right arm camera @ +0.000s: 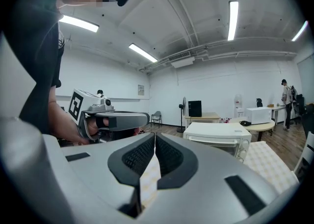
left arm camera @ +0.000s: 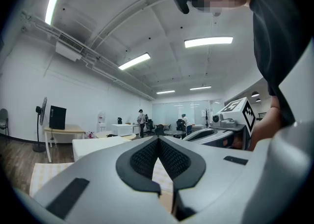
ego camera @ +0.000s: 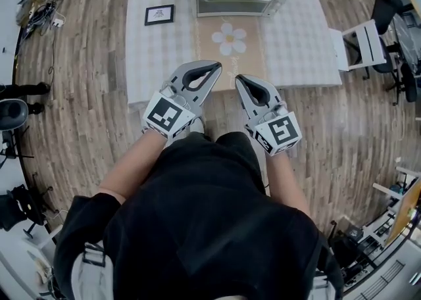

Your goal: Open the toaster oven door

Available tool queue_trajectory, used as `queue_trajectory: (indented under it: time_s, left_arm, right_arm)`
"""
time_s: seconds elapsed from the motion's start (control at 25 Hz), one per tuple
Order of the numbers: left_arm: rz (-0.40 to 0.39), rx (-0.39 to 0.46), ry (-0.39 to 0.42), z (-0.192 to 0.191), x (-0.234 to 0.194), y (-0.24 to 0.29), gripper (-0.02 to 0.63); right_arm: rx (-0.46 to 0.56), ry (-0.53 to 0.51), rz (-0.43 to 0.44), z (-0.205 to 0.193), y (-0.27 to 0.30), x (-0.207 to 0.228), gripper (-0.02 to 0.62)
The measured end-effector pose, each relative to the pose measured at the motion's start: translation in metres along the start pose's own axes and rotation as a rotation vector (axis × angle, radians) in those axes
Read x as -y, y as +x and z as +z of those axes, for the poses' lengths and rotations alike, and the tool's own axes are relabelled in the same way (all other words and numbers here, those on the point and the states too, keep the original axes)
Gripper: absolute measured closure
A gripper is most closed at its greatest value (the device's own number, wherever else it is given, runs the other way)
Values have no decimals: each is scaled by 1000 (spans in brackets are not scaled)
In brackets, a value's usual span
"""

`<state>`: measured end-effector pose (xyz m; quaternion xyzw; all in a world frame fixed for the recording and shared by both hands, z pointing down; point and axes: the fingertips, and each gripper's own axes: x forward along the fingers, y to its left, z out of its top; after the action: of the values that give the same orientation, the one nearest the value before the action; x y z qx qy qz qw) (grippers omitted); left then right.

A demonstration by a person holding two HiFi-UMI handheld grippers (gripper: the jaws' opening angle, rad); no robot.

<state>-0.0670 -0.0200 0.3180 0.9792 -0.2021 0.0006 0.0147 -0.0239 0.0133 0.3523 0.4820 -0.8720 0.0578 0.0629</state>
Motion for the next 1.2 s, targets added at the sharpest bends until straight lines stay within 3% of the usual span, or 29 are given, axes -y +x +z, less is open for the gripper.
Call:
queue_trajectory:
  time_s: [0.24,0.8,1.04,1.2]
  left_arm:
    - [54,-19,-10,-11,-27,40,594]
    - [345,-44,7,-5,-71,152,592]
    - [426,-51,-11,-9,-82,159,594]
    - [414,-54,10,-18,-86,162,594]
  right_arm:
    - [-17,11,50,-7,25,49,574]
    - [-85,-37,308,-17,64,192,574]
    - [-128,-53,355,-29,78,212,572]
    - [-176,-70,372,-40,90,217,571]
